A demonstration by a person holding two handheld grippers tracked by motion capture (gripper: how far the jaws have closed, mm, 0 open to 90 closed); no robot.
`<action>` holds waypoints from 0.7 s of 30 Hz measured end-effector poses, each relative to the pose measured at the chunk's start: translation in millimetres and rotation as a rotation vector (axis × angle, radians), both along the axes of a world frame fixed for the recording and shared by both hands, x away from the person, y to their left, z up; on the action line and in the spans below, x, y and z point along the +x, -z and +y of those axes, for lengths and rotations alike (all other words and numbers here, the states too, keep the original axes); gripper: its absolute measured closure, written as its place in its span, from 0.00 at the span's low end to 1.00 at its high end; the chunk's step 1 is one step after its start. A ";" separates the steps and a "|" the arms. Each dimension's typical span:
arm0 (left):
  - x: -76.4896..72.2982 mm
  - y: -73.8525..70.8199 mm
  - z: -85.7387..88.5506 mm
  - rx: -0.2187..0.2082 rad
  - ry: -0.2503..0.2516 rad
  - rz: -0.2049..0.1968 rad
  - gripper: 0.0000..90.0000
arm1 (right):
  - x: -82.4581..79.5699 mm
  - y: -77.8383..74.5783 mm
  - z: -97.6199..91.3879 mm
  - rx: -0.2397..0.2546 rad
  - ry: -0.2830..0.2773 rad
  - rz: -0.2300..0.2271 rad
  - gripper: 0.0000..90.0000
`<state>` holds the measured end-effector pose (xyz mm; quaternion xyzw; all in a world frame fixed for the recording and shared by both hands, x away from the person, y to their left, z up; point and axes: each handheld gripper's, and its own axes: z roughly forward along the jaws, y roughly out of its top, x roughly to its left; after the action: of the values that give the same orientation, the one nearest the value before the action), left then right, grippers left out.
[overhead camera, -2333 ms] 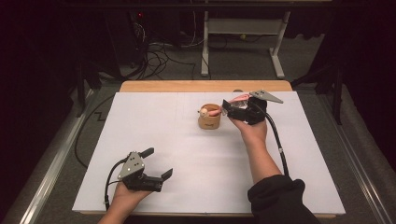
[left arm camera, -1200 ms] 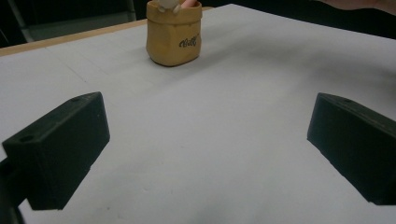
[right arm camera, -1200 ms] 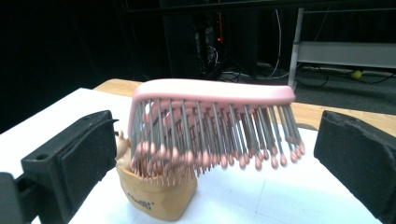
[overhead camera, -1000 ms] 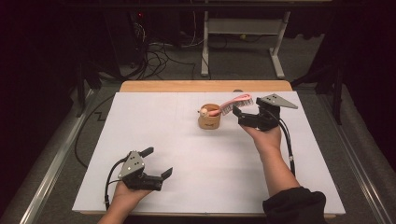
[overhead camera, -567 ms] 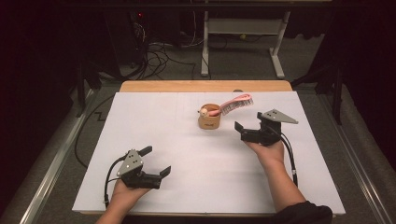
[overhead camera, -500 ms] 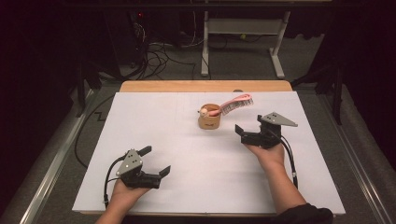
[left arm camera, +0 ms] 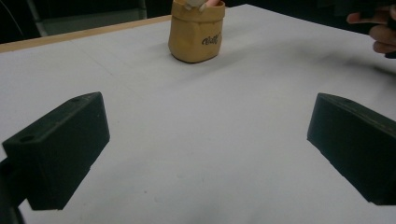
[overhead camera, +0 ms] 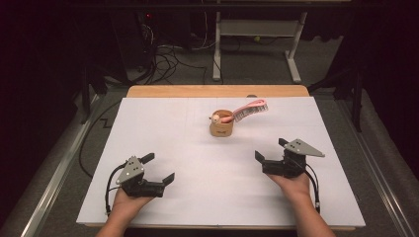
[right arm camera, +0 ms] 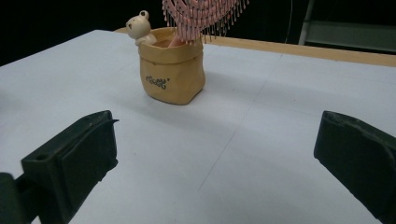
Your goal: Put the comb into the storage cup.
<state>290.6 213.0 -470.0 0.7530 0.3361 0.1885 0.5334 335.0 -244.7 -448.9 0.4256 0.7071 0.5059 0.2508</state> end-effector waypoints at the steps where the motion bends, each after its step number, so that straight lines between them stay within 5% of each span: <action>1: -0.1 -0.1 0.7 0.005 -0.001 0.000 0.00 | -4.3 -0.3 -2.5 0.001 0.003 -0.003 0.01; 21: -4.3 -2.5 14.8 -0.020 -0.019 0.006 0.00 | -70.7 11.9 -63.2 0.008 0.082 -0.104 0.01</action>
<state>286.3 227.8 -467.6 0.7451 0.3465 0.1880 0.5379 264.3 -307.9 -460.8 0.4281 0.6732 0.5194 0.3061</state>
